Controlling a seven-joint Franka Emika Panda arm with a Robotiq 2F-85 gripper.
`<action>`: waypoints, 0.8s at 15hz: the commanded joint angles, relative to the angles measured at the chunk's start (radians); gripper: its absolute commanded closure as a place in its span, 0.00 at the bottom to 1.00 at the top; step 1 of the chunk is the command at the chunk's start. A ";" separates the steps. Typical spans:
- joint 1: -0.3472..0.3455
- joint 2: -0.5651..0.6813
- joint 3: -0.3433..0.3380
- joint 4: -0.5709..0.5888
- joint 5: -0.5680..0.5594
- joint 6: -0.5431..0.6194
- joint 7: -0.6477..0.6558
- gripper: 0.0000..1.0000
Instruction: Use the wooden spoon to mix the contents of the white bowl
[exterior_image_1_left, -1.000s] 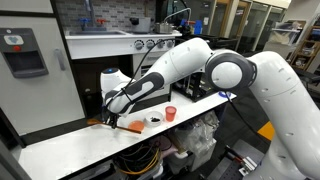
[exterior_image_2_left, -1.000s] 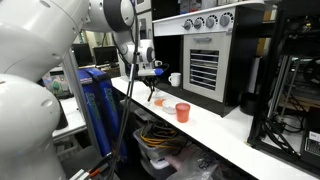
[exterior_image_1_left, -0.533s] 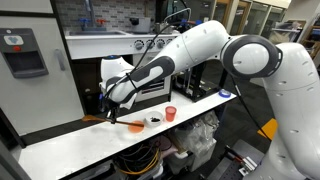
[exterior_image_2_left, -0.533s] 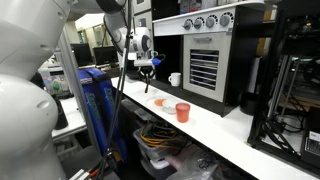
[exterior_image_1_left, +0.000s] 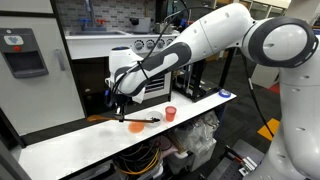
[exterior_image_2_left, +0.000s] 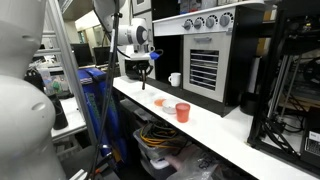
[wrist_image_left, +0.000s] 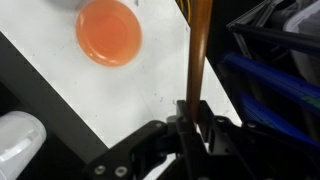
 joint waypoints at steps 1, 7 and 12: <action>-0.051 -0.097 0.013 -0.101 0.012 -0.041 -0.098 0.97; -0.079 -0.153 -0.002 -0.091 -0.057 -0.236 -0.269 0.97; -0.052 -0.157 -0.022 -0.058 -0.259 -0.410 -0.301 0.97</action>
